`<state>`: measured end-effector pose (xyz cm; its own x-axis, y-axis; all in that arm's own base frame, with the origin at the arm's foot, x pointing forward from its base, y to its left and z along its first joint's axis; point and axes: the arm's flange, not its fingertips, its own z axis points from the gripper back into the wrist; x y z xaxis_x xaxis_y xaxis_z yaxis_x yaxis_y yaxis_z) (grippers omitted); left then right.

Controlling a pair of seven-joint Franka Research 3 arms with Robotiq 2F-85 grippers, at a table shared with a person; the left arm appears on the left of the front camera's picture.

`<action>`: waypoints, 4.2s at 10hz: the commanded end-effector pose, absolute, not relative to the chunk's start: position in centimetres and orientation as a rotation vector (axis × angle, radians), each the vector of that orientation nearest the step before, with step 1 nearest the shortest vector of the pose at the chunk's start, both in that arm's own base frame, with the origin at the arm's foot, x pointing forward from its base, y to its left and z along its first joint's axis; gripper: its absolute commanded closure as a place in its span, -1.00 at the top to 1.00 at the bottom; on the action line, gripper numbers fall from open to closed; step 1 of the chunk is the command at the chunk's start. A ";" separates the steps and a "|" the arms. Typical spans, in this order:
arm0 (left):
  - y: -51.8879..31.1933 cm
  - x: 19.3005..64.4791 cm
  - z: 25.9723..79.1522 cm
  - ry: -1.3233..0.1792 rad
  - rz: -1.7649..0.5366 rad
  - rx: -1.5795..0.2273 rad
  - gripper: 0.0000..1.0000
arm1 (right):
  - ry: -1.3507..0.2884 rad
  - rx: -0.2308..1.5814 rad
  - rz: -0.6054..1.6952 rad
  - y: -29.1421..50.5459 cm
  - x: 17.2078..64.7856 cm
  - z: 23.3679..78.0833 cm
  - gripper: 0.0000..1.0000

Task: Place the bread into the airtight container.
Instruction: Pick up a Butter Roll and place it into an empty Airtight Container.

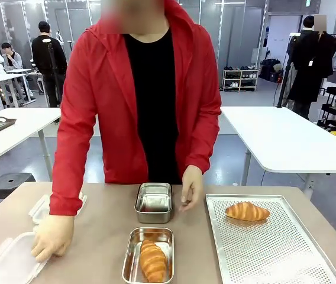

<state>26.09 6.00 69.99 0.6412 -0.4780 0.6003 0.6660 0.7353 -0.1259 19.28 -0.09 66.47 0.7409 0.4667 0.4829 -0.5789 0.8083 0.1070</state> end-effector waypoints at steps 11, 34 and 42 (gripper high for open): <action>6.0 26.1 70.1 -0.577 -0.682 -0.361 1.00 | -0.451 0.506 0.967 7.1 28.8 56.7 1.00; 6.0 26.1 70.1 -0.577 -0.682 -0.361 1.00 | -1.100 0.284 0.255 -24.5 14.1 58.8 1.00; 6.0 26.1 70.1 -0.577 -0.682 -0.361 1.00 | -1.006 0.094 1.025 -12.2 28.0 61.4 1.00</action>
